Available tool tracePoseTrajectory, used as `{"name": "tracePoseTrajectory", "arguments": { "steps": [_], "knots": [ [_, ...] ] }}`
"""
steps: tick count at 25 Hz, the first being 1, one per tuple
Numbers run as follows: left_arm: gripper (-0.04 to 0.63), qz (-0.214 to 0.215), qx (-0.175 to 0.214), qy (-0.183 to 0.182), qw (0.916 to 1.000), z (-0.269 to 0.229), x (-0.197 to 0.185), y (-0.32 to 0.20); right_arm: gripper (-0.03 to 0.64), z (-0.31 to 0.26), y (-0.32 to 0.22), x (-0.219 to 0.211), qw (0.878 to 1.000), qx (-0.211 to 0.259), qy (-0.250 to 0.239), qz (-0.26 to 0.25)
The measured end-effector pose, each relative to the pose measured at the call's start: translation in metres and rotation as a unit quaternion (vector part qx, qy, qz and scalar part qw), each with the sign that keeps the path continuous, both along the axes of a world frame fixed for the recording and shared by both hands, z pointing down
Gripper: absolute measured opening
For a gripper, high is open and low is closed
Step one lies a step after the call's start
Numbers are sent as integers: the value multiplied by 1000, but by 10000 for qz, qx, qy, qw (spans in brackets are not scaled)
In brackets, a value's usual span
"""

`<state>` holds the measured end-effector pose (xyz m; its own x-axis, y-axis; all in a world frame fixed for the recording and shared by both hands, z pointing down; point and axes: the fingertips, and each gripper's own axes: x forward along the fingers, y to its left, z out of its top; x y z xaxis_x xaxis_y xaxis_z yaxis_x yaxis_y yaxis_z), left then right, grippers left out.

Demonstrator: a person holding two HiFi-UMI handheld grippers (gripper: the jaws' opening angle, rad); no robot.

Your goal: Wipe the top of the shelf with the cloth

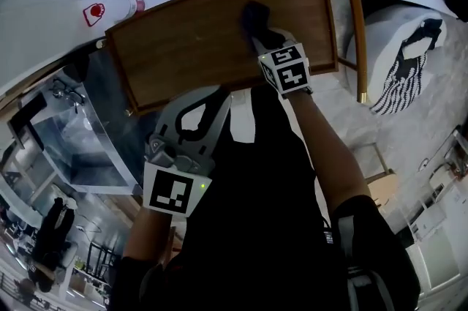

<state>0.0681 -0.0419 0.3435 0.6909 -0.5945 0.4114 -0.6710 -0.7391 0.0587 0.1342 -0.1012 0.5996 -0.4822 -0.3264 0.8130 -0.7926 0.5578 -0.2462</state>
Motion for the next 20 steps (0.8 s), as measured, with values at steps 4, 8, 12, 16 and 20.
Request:
{"name": "tracePoseTrajectory", "arguments": {
  "steps": [4,8,12,16,20],
  "knots": [
    [32,167,6,0,9999,-1,18,-5,83,-1,-7,29,9996,4,57,265],
    [33,305,19,22,9995,-2,36,-12,83,-2,-14,56,9988,23,126,467],
    [33,422,15,38,9991,0,53,-16,83,-2,-20,79,9978,56,186,631],
    [32,507,22,64,9987,-1,66,-19,83,-3,-22,97,9972,78,290,690],
    [34,548,62,77,9984,-4,74,-23,83,-4,-25,113,9963,89,385,764]
  ]
}}
